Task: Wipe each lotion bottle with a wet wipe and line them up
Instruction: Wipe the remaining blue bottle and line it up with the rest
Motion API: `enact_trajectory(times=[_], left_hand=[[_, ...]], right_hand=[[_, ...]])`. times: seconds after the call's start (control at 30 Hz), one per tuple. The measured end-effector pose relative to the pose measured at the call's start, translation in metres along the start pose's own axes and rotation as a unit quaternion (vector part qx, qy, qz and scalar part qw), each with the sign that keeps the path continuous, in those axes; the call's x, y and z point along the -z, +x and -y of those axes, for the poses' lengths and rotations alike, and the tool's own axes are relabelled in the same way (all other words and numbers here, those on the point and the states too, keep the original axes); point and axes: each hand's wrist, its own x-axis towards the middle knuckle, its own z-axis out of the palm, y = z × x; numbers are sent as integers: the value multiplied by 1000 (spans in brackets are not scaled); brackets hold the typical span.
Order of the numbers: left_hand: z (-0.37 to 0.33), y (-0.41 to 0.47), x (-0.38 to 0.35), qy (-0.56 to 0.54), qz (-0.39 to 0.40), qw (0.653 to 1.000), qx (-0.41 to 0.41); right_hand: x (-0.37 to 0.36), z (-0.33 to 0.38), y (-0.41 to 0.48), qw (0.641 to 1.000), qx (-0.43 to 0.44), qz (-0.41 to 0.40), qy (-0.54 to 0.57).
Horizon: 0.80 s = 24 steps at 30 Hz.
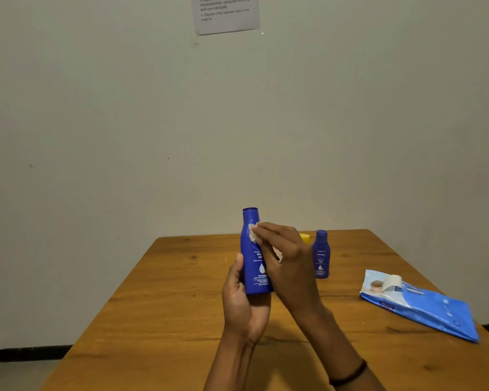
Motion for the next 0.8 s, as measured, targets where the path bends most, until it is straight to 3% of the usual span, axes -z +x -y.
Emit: enact_trajectory(times=[0.3,0.57,0.8], left_hand=[[-17,8,-5,-42,48,996,68],[-13,4,-16,-103,72,989,74],[-13,1,-17,-104,66,989,76]], right_hand=[[5,2,-59,997,52,50,-16],[-1,1,-63,995,-12,-83,50],[-2,4,-70,997,49,-66,14]])
